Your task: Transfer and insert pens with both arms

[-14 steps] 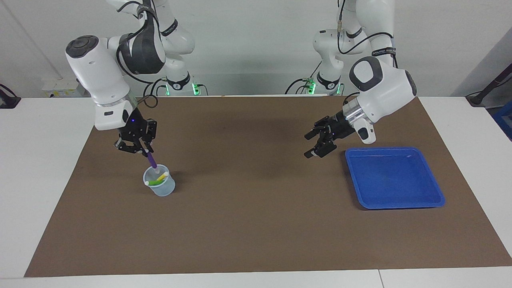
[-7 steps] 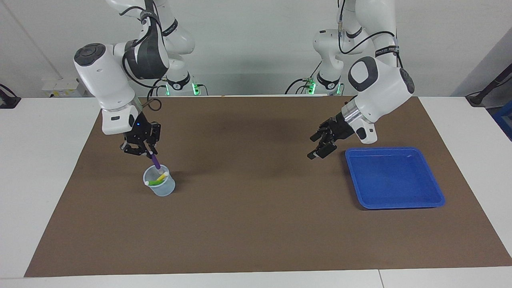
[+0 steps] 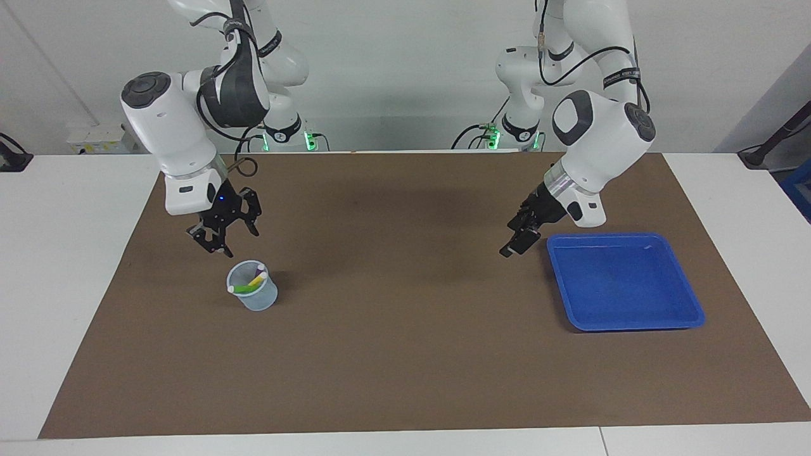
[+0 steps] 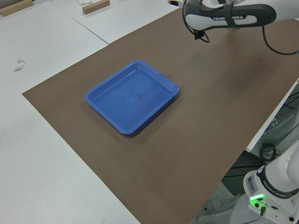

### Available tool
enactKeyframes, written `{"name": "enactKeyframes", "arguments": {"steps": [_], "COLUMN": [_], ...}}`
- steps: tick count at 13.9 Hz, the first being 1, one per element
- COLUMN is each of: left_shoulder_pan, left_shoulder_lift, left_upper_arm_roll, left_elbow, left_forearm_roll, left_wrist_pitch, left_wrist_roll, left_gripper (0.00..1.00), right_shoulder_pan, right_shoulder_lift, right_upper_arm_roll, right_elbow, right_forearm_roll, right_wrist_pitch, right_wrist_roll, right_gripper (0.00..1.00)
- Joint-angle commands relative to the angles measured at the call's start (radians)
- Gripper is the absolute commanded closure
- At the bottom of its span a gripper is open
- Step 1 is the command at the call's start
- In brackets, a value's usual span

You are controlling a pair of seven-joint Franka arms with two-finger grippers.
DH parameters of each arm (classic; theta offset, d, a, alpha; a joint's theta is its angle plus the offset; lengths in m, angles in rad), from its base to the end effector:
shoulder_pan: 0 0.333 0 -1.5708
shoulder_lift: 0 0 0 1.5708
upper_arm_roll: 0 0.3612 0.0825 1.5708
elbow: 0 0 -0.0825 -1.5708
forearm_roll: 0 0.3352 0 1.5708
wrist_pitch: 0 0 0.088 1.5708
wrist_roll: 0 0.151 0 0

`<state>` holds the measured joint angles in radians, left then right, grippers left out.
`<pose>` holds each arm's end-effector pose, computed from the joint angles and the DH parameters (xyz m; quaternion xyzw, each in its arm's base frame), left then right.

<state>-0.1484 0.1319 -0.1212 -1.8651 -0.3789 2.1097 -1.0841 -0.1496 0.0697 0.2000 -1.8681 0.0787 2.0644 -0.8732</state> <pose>0.5471 -0.1805 0.4831 0.8641 0.4689 -0.0664 0.1707 0.5552 0.0325 0.5067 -0.9001 -0.4289 -0.0755 0.0136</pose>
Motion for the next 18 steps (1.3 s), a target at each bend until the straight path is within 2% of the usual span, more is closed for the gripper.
{"name": "enactKeyframes", "arguments": {"steps": [1, 3, 8, 11, 13, 18], "left_shoulder_pan": [0.001, 0.004, 0.065, 0.125, 0.132, 0.128], "left_shoulder_lift": [-0.015, -0.020, -0.032, -0.066, -0.113, -0.285], "left_upper_arm_roll": [-0.002, -0.002, 0.005, 0.005, 0.005, 0.003], "left_elbow": [-0.009, -0.009, 0.009, 0.012, 0.010, 0.012], "left_forearm_roll": [0.176, 0.264, 0.270, 0.282, 0.349, 0.410], "left_wrist_pitch": [0.012, 0.010, -0.003, -0.078, -0.103, -0.302], "left_wrist_roll": [0.022, 0.102, 0.483, 0.706, 0.826, 0.875], "left_gripper": [0.00, 0.00, 0.00, 0.00, 0.00, 0.00], "right_shoulder_pan": [-0.007, -0.007, -0.015, -0.022, -0.022, -0.021], "right_shoulder_lift": [-0.030, -0.028, -0.039, -0.042, -0.063, -0.132], "right_upper_arm_roll": [0.007, 0.007, 0.007, 0.004, 0.001, -0.001], "right_elbow": [-0.036, -0.034, -0.013, 0.024, 0.032, 0.037], "right_forearm_roll": [-0.027, -0.028, -0.027, -0.022, -0.019, -0.011], "right_wrist_pitch": [0.017, 0.016, -0.016, -0.120, -0.171, -0.231], "right_wrist_roll": [-0.015, -0.015, -0.003, 0.087, 0.184, 0.266], "right_gripper": [0.00, 0.00, 0.00, 0.00, 0.00, 0.00]}}
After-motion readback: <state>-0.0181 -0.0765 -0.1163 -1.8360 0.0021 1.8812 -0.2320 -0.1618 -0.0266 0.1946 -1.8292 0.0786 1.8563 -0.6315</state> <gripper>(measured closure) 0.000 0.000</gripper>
